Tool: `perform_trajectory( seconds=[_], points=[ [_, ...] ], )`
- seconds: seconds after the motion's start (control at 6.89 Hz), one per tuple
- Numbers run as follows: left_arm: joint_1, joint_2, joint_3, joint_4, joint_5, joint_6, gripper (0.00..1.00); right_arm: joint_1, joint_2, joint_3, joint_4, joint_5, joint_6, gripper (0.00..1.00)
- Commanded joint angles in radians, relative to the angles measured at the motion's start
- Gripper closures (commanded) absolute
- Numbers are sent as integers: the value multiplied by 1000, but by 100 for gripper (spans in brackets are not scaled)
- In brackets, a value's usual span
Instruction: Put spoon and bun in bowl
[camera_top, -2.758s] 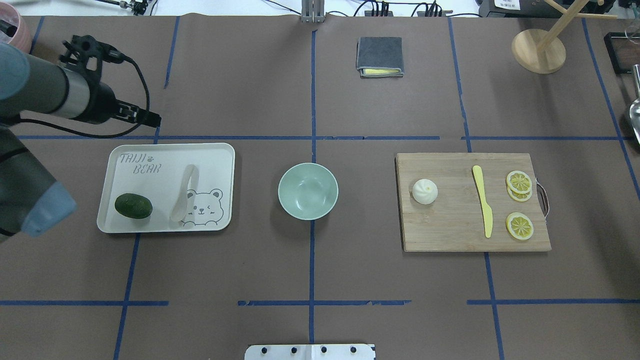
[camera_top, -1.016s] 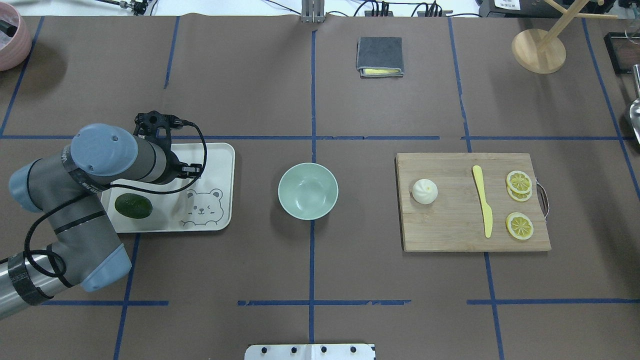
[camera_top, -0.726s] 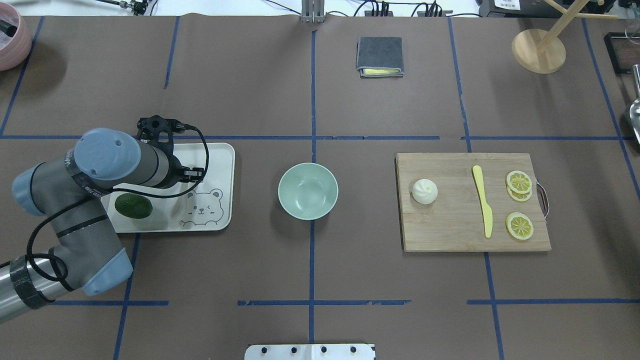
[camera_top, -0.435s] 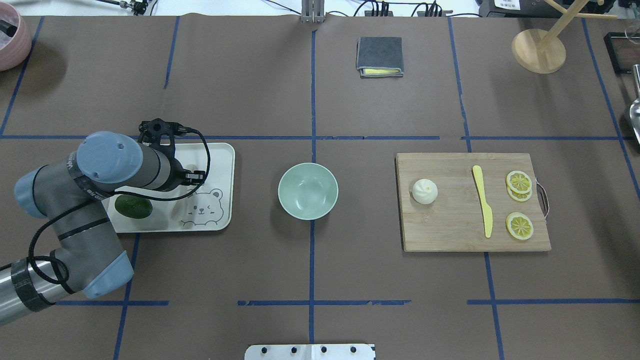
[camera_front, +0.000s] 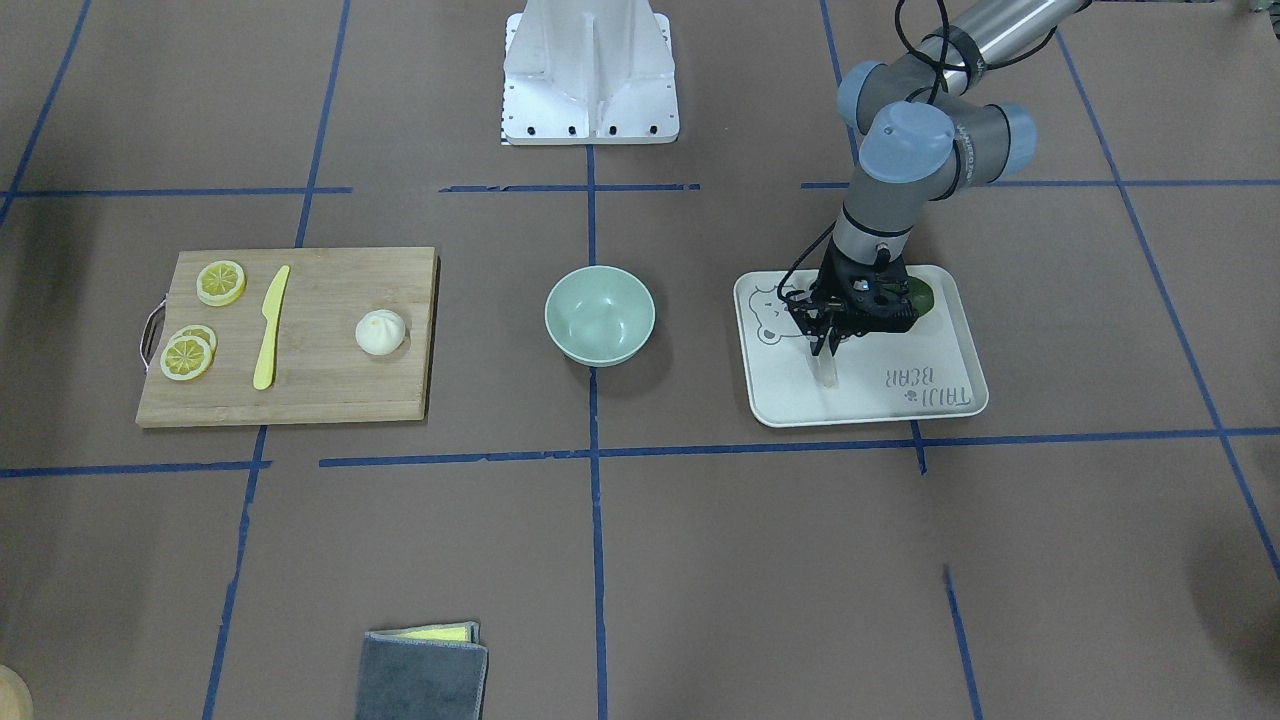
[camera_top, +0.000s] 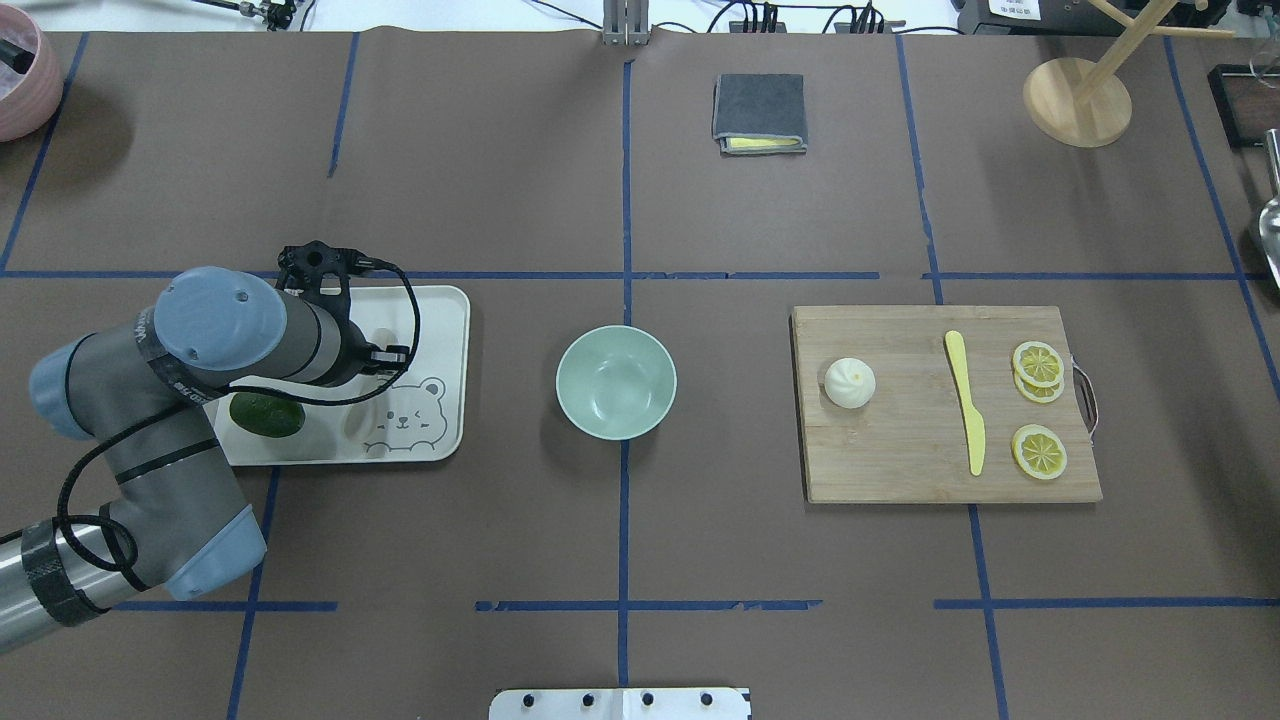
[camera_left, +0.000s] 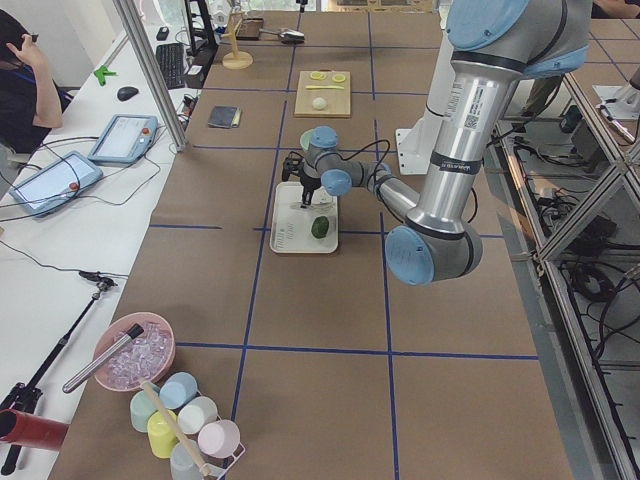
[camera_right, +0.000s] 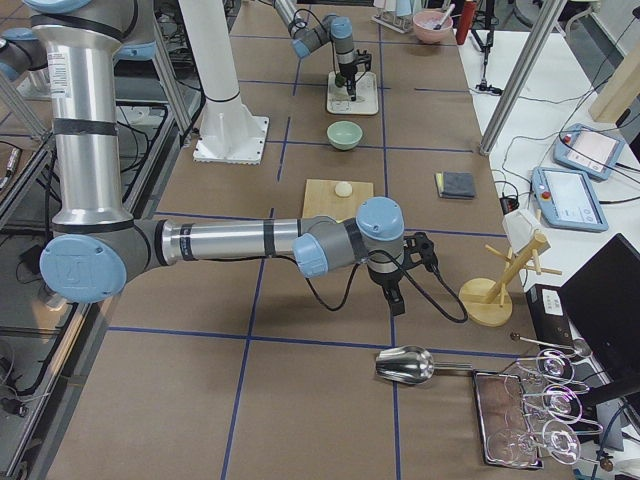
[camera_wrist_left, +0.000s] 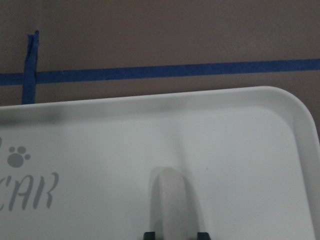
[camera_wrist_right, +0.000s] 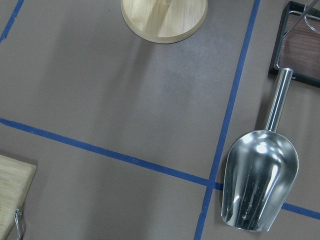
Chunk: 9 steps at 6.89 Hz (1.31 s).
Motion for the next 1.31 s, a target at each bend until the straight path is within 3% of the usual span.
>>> perform_trajectory(
  seconds=[0.0,0.29,0.44,0.58,0.73,1.16],
  points=[
    [-2,1,-23,4,3,8,100,0,-1,0,0,0,0,0],
    [-16,-18,-47,15,0,-23,100,0,-1,-2,0,-2,0,0],
    [-22,-58,-46,15,0,-140,100,0,-2,-2,0,0,0,0],
    [-24,-102,-46,29,7,-272,100,0,-2,-2,0,0,0,0],
    [-16,-173,-34,68,97,-387,100,0,-4,-3,-1,-2,0,0],
    [47,-346,20,224,119,-607,100,1,-7,-3,-1,0,0,0]
  ],
)
